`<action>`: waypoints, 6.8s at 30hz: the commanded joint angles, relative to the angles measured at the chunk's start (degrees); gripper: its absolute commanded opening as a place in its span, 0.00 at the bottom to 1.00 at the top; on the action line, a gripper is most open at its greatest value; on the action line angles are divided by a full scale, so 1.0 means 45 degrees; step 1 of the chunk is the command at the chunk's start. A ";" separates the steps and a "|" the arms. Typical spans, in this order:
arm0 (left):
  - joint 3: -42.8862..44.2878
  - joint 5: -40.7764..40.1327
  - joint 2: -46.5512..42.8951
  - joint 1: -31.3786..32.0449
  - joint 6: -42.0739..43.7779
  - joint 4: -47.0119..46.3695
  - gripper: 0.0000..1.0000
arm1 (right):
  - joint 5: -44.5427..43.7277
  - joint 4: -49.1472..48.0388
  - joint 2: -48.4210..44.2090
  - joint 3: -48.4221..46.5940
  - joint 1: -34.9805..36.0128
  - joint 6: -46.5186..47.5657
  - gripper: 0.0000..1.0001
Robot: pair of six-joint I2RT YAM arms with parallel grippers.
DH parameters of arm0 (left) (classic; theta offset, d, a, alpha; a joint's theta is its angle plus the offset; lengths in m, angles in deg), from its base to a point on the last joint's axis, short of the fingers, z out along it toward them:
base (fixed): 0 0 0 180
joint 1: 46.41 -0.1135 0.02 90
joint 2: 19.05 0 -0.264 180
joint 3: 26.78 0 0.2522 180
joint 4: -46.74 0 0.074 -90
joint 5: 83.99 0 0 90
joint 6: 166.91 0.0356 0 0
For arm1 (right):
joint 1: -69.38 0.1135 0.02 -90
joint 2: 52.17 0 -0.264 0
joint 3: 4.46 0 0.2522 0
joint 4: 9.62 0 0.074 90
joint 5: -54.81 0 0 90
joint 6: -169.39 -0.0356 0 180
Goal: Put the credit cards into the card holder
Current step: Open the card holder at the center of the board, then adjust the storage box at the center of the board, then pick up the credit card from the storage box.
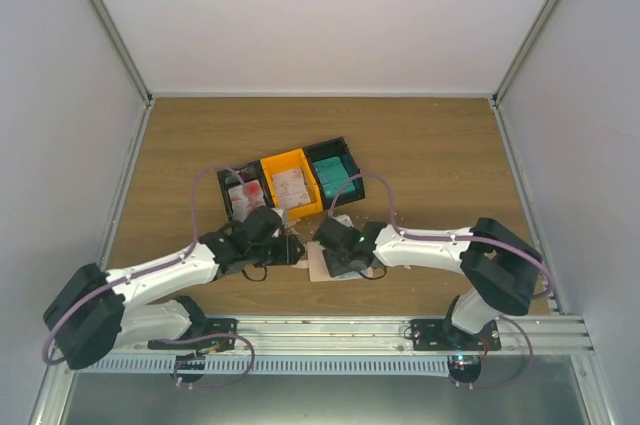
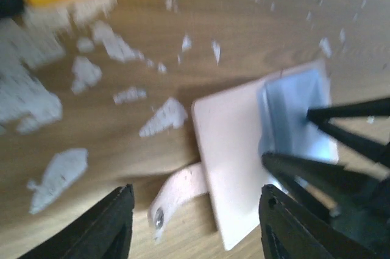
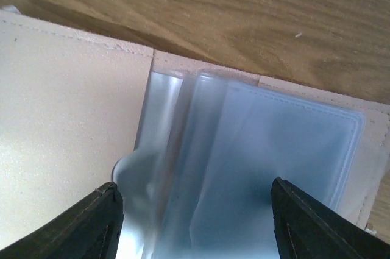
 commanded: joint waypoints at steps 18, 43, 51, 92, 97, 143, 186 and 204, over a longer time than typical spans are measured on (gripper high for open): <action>0.2944 -0.0714 -0.3088 -0.2609 0.1610 0.2492 0.77 | -0.1087 0.0638 0.0111 -0.0110 0.0766 -0.1034 0.76; 0.5049 0.0227 -0.2238 -0.2594 0.5958 0.2369 0.96 | 0.0379 -0.0728 -0.4998 0.0464 -0.0835 0.0353 0.70; 0.6487 -0.0647 0.0758 -0.2593 0.6309 0.3513 0.59 | 0.1109 -0.1391 -0.5892 0.1279 -0.2065 0.0706 0.69; 1.3046 -0.1278 1.1715 -0.3982 1.2970 0.6565 0.33 | 0.3584 -0.3348 0.1340 -0.0996 -0.8119 0.5409 0.56; 1.3407 -0.1085 1.2087 -0.3982 1.2966 0.6774 0.36 | 0.2433 -0.3002 0.2414 -0.2141 -0.8179 0.6089 0.56; 1.2633 0.1825 1.1274 -0.3474 1.1721 0.7091 0.31 | 0.3475 -0.3132 0.2367 -0.1886 -0.7973 0.5276 0.57; 1.1175 0.3575 0.9344 -0.2400 1.0467 0.6870 0.32 | 0.3802 -0.3379 0.2424 -0.1731 -0.7971 0.5038 0.56; 1.1273 0.2450 0.9889 -0.1502 1.0906 0.7514 0.41 | 0.3800 -0.3354 0.2368 -0.1657 -0.7963 0.5035 0.56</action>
